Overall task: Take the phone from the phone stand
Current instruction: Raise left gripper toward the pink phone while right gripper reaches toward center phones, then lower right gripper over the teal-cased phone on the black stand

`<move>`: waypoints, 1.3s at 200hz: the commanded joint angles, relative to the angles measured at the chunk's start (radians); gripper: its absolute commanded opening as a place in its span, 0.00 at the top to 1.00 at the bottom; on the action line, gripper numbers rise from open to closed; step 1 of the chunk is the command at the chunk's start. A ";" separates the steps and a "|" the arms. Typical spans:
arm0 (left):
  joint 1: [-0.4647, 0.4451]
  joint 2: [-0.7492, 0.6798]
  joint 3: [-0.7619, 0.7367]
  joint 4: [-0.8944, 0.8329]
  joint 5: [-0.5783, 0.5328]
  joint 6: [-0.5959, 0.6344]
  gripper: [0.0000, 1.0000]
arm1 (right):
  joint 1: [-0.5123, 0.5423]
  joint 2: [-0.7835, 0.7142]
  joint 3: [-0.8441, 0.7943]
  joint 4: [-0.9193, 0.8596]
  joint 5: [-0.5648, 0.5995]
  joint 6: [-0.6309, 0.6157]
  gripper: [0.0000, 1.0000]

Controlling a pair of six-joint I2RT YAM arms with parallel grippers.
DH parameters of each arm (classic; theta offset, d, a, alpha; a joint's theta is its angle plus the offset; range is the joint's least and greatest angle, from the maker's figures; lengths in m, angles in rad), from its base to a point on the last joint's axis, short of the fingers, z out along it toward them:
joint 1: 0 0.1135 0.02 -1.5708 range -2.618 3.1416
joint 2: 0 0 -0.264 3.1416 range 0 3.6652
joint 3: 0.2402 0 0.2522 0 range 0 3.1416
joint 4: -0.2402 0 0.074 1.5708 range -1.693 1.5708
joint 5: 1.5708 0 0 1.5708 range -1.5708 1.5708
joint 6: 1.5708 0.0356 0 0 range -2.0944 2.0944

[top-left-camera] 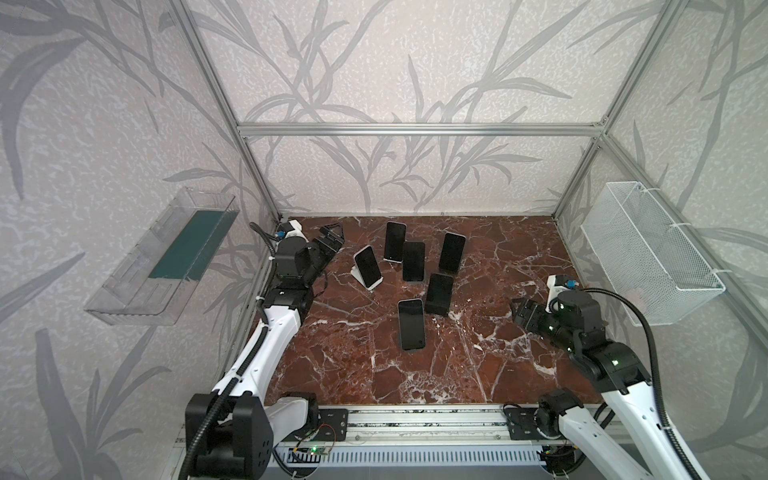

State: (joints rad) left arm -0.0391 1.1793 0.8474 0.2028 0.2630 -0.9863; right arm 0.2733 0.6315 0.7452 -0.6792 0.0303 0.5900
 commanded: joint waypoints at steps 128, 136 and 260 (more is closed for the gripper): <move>0.003 0.055 0.018 0.077 0.130 -0.016 0.09 | 0.448 0.400 0.360 0.232 0.393 -0.214 0.05; 0.002 0.061 0.017 0.079 0.131 -0.018 0.09 | 0.468 0.416 0.369 0.247 0.403 -0.217 0.04; -0.029 0.036 -0.035 0.249 0.175 -0.052 0.07 | 0.720 0.585 0.556 0.018 0.494 0.038 0.02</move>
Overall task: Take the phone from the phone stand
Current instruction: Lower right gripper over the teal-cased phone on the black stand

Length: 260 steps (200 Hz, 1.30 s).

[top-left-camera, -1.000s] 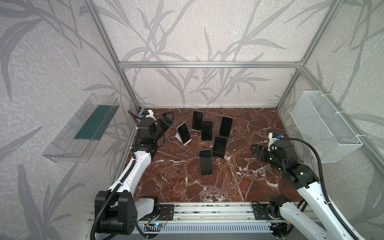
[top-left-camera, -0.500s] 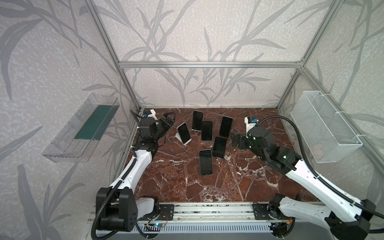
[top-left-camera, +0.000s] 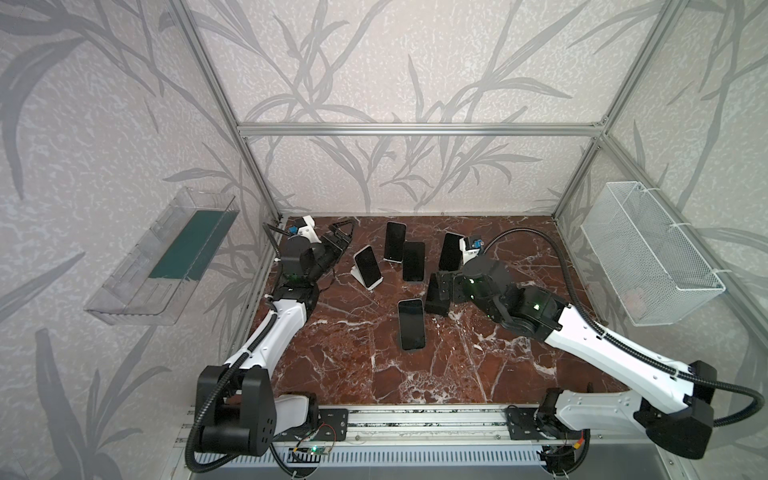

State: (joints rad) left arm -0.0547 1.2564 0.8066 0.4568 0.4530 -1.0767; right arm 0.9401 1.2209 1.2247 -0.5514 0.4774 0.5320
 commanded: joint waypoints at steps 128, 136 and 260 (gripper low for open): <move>-0.186 0.132 0.078 -0.106 0.075 -0.026 0.07 | 0.201 0.067 0.050 -0.198 0.094 0.304 0.01; -0.187 0.137 0.090 -0.107 0.097 -0.036 0.07 | 0.205 0.071 0.036 -0.176 0.103 0.325 0.01; -0.016 0.022 0.161 -0.417 -0.058 0.103 0.08 | 0.235 0.393 0.266 -0.160 0.075 0.247 0.01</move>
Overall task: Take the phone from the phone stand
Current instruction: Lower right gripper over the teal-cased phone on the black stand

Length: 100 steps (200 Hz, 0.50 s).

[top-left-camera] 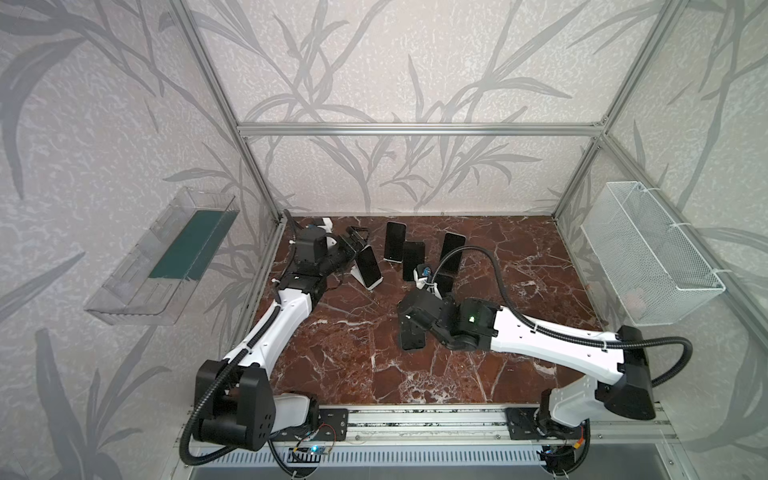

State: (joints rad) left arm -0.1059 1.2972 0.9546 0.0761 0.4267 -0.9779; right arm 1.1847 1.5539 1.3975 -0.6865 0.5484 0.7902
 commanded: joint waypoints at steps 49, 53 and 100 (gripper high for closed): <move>0.028 0.053 -0.008 0.105 0.098 -0.099 0.09 | -0.027 0.182 0.218 -0.156 0.009 0.072 0.01; 0.028 0.054 -0.008 0.105 0.098 -0.098 0.09 | -0.029 0.185 0.222 -0.168 0.015 0.083 0.01; 0.008 0.050 -0.012 0.115 0.097 -0.096 0.09 | -0.062 0.189 0.174 -0.148 -0.011 0.135 0.01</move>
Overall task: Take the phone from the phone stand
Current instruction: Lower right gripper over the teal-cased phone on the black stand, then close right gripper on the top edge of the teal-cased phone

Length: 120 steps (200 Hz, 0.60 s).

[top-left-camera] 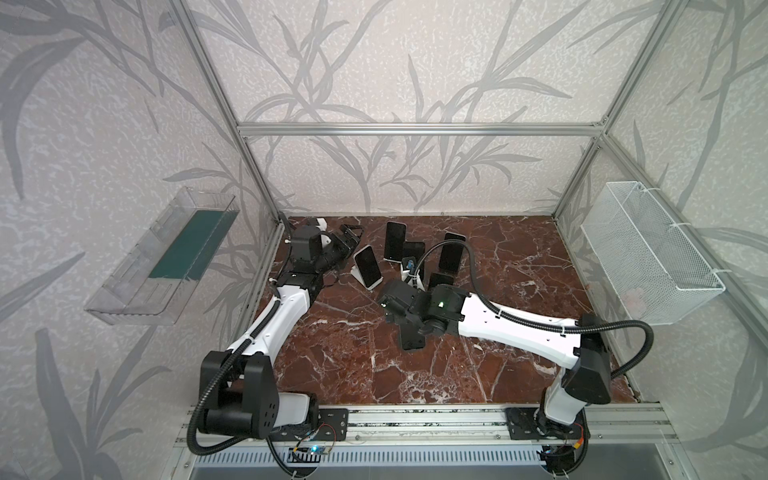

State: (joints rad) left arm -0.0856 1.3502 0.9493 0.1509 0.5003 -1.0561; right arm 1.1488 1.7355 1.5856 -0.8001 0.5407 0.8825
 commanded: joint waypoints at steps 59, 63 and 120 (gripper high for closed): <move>-0.046 0.003 -0.011 0.052 0.027 -0.018 0.09 | -0.052 0.045 -0.016 -0.033 -0.033 0.056 0.01; -0.048 0.004 -0.011 0.052 0.027 -0.017 0.09 | -0.052 0.046 -0.018 -0.029 -0.035 0.056 0.01; -0.067 0.006 -0.009 0.052 0.029 -0.016 0.09 | -0.065 0.077 -0.006 -0.024 -0.049 0.046 0.01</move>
State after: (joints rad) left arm -0.1444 1.3502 0.9489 0.1738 0.5186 -1.0691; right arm 1.0916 1.8000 1.5742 -0.8059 0.4889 0.9173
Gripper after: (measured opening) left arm 0.915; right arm 0.991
